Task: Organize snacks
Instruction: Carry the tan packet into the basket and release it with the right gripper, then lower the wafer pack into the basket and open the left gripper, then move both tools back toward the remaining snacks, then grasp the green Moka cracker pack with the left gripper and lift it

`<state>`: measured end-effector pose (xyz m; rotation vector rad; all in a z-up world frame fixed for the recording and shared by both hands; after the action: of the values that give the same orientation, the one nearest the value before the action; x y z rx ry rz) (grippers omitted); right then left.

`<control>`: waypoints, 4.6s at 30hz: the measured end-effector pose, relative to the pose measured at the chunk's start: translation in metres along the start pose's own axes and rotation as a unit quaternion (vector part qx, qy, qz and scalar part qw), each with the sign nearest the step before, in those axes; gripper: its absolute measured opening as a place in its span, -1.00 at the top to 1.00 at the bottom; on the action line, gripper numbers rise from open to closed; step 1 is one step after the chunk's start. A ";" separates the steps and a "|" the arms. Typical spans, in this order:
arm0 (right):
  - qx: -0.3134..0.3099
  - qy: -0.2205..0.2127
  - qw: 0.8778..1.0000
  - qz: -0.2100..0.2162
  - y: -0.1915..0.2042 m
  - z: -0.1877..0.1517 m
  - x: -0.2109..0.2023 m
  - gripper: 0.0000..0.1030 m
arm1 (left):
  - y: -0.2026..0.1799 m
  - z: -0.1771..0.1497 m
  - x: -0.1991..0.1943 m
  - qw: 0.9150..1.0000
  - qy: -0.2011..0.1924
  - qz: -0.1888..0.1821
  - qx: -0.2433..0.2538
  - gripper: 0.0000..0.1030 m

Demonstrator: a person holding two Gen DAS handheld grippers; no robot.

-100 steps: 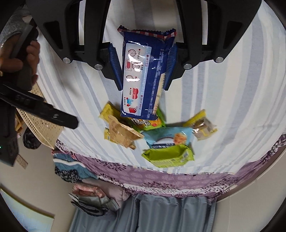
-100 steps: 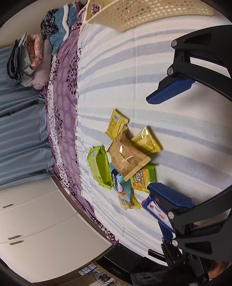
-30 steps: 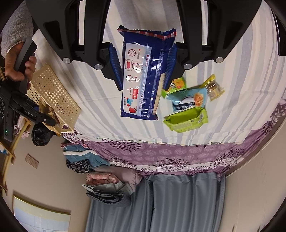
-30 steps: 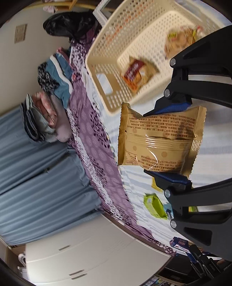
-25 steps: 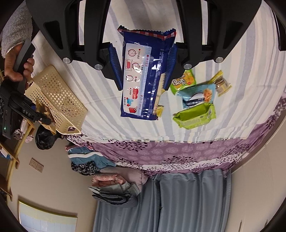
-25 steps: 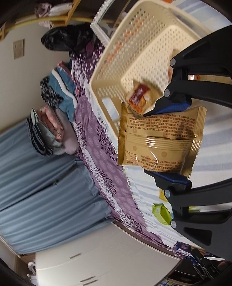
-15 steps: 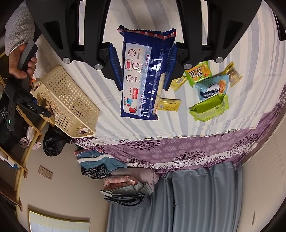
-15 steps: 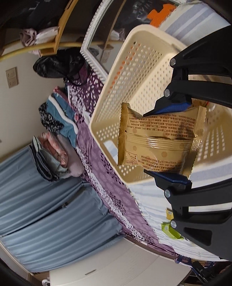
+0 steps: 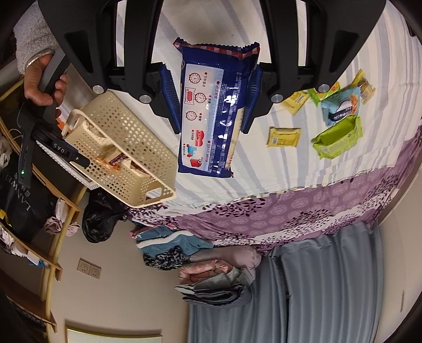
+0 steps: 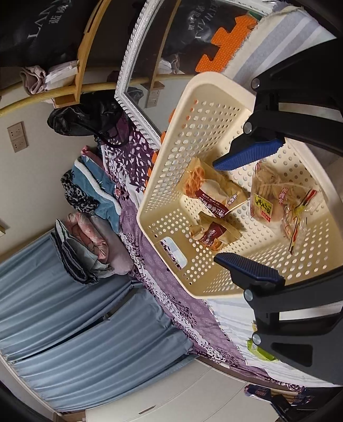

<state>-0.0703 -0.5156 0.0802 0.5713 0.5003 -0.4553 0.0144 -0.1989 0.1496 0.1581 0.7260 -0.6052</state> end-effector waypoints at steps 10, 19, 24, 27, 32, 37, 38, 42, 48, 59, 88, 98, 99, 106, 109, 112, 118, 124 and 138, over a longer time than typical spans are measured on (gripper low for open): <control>0.013 -0.024 1.000 -0.002 -0.015 0.004 -0.015 -0.26 | -0.052 0.030 0.025 0.998 -0.005 -0.045 0.033 0.11; 0.003 -0.041 0.999 -0.015 -0.021 0.005 -0.025 -0.26 | -0.110 0.056 0.060 0.994 -0.003 -0.089 0.064 0.11; 0.005 -0.040 0.999 -0.015 -0.027 0.004 -0.026 -0.26 | -0.135 0.067 0.084 0.992 0.011 -0.110 0.064 0.10; 0.005 -0.040 0.999 -0.014 -0.029 0.004 -0.026 -0.26 | -0.148 0.071 0.095 0.991 0.016 -0.116 0.067 0.10; 0.005 -0.041 0.999 -0.016 -0.031 0.005 -0.026 -0.26 | -0.165 0.080 0.110 0.989 0.018 -0.134 0.066 -0.09; 0.003 -0.039 0.999 -0.013 -0.031 0.005 -0.026 -0.26 | -0.168 0.088 0.111 0.989 0.003 -0.141 0.053 -0.65; 0.003 -0.040 0.999 -0.012 -0.030 0.005 -0.026 -0.27 | -0.166 0.088 0.110 0.989 0.002 -0.138 0.052 -0.65; 0.004 -0.039 0.999 -0.009 -0.027 0.005 -0.026 -0.27 | -0.157 0.087 0.106 0.991 0.000 -0.126 0.051 -0.65; -0.007 -0.039 0.999 0.000 -0.015 0.004 -0.028 -0.27 | -0.144 0.088 0.099 0.993 -0.005 -0.113 0.042 -0.66; -0.030 -0.044 0.998 0.021 0.013 0.001 -0.038 -0.36 | -0.113 0.082 0.081 0.996 -0.013 -0.088 0.026 -0.81; -0.169 0.038 0.977 0.127 0.164 -0.076 -0.034 -0.56 | 0.079 0.016 0.041 0.993 0.004 0.033 -0.116 -0.92; -0.205 0.077 0.965 0.146 0.198 -0.107 -0.027 -0.56 | 0.154 -0.023 0.034 0.981 0.027 0.088 -0.173 -0.92; -0.207 0.080 0.964 0.147 0.199 -0.109 -0.027 -0.56 | 0.161 -0.027 0.034 0.979 0.031 0.093 -0.179 -0.92; -0.221 0.097 0.958 0.154 0.214 -0.125 -0.023 -0.56 | 0.187 -0.056 0.050 0.970 0.062 0.116 -0.203 -0.92; -0.225 0.104 0.956 0.155 0.217 -0.129 -0.022 -0.56 | 0.192 -0.072 0.062 0.967 0.082 0.121 -0.207 -0.92; -0.228 0.111 0.955 0.154 0.218 -0.133 -0.020 -0.56 | 0.198 -0.087 0.075 0.964 0.101 0.128 -0.212 -0.92; -0.229 0.124 0.953 0.152 0.217 -0.137 -0.015 -0.56 | 0.210 -0.110 0.093 0.955 0.127 0.140 -0.226 -0.92; -0.236 0.135 0.950 0.151 0.221 -0.144 -0.008 -0.56 | 0.217 -0.118 0.105 0.951 0.139 0.152 -0.230 -0.92; -0.254 0.158 0.942 0.150 0.232 -0.161 0.004 -0.56 | 0.221 -0.124 0.113 0.957 0.125 0.152 -0.212 -0.36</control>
<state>0.0050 -0.2450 0.0513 0.2106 0.7933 0.0684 0.1350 -0.0284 -0.0328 -0.0542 1.0368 -0.1260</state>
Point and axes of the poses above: each gripper's, at about its wrist camera, not at the fingertips, and x roughly the way its jaws point, y to its left, z to its top, the point moved 5 cm from there along x, roughly the way its jaws point, and after that the axes turned 1 degree about x, right-handed, at the moved point
